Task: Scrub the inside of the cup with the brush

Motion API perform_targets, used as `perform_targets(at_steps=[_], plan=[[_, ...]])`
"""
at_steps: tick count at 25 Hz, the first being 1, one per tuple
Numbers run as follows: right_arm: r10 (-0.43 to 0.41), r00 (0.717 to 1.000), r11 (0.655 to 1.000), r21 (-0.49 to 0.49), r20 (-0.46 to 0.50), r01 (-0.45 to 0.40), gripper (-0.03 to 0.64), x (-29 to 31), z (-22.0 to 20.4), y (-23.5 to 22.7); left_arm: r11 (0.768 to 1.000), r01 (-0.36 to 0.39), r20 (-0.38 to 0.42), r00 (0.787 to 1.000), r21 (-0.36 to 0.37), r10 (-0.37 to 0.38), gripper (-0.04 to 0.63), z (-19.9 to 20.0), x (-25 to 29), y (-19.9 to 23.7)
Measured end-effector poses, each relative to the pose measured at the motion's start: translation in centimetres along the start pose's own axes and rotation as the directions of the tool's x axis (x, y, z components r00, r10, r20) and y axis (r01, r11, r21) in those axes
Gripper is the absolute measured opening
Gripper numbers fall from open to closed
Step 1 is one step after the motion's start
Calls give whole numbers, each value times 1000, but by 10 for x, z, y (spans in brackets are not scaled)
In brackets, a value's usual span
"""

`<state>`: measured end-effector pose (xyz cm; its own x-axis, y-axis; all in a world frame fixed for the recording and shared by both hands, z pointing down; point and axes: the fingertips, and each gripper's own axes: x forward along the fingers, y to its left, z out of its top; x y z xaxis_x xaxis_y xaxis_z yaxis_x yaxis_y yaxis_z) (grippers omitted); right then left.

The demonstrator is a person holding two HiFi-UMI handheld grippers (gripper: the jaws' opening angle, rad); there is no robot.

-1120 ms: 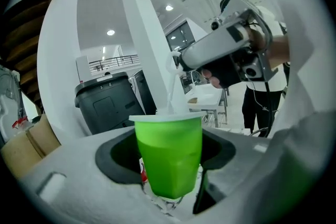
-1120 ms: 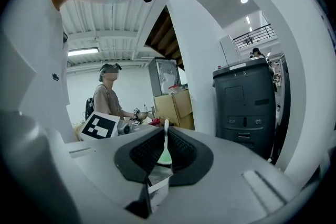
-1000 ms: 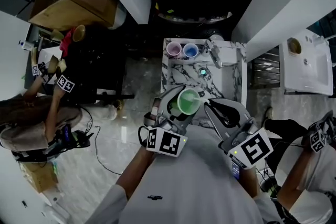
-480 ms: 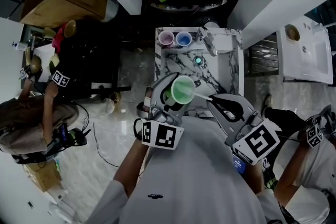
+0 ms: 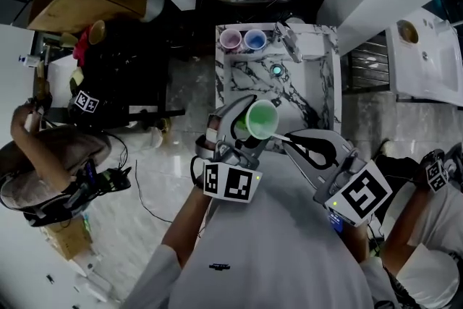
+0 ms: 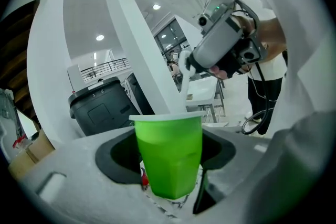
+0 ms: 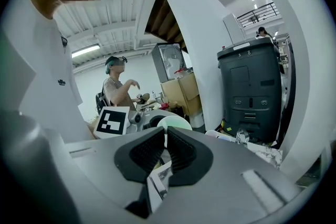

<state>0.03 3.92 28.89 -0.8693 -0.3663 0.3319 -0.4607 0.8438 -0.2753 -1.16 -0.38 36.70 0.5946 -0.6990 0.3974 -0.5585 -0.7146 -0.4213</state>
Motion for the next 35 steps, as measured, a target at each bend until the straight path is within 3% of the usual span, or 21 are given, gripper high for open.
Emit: perform_targets(at_steps=[5, 8, 16, 24, 29, 35], plan=[[-34, 999, 999, -19, 18, 34, 25, 1, 8, -13, 997, 31, -27, 999, 67, -30, 290, -3, 1, -16], [-63, 998, 997, -32, 22, 64, 25, 1, 14, -26, 997, 45, -26, 999, 65, -43, 290, -1, 0, -17], [-97, 994, 995, -35, -55, 95, 25, -8, -6, -37, 993, 29, -23, 999, 113, -26, 290, 0, -2, -7], [-26, 993, 999, -38, -113, 22, 25, -8, -20, -20, 991, 34, -33, 999, 128, -30, 290, -3, 2, -2], [46, 996, 999, -11, -79, -47, 25, -2, -15, -5, 992, 33, -39, 999, 126, -28, 290, -7, 5, -4], [52, 998, 999, -5, -33, -52, 25, 7, -5, -7, 991, 44, -41, 998, 129, -39, 290, -6, 5, -14]])
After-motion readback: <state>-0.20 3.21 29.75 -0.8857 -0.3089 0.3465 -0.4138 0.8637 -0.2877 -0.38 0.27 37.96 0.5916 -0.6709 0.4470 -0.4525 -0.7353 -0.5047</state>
